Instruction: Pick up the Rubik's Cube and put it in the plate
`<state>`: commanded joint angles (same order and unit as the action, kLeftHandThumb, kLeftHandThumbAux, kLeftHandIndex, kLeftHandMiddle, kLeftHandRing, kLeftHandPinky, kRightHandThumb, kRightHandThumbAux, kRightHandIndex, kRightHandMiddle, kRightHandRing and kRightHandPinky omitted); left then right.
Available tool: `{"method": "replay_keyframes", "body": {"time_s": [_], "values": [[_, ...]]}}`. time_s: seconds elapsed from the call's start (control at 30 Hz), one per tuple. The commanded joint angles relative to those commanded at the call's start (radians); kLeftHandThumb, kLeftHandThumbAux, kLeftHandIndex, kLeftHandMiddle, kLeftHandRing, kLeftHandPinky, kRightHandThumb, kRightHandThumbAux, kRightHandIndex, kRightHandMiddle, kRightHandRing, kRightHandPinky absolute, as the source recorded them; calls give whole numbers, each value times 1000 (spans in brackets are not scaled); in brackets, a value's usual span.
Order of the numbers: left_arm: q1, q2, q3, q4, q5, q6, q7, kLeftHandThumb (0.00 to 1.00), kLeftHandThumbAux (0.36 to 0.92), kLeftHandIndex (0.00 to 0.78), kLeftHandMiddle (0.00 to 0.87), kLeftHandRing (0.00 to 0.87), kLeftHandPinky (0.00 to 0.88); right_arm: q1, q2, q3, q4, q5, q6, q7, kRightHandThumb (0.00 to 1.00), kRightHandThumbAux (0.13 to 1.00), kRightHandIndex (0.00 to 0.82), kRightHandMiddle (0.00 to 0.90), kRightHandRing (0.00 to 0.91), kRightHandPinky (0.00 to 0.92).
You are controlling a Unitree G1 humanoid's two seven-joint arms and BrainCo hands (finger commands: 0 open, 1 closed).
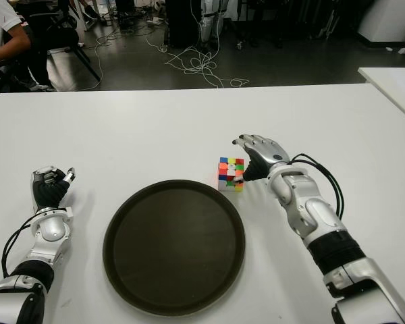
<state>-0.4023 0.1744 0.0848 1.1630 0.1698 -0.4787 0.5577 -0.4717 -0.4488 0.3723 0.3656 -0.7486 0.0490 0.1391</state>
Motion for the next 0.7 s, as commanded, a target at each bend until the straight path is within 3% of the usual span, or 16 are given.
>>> {"method": "replay_keyframes", "body": {"time_s": [0.17,0.4,0.7], "values": [[0,-2,2,-4,-3,4,-2,381,759,695,841,851,861,-5,2,2,2,3,-3,2,98,679,0,0,18,121],[0,1,-1,-5,0,8,-4,369,763,696,844,854,857,-11,5,9,6,0,-5,8,79,684,0,0,1,61],[1,1,0,-4,-2,-2,-5,351,764,688,841,852,853,-14,7,16,4,-3,-7,16,109,694,0,0,0,54]]}}
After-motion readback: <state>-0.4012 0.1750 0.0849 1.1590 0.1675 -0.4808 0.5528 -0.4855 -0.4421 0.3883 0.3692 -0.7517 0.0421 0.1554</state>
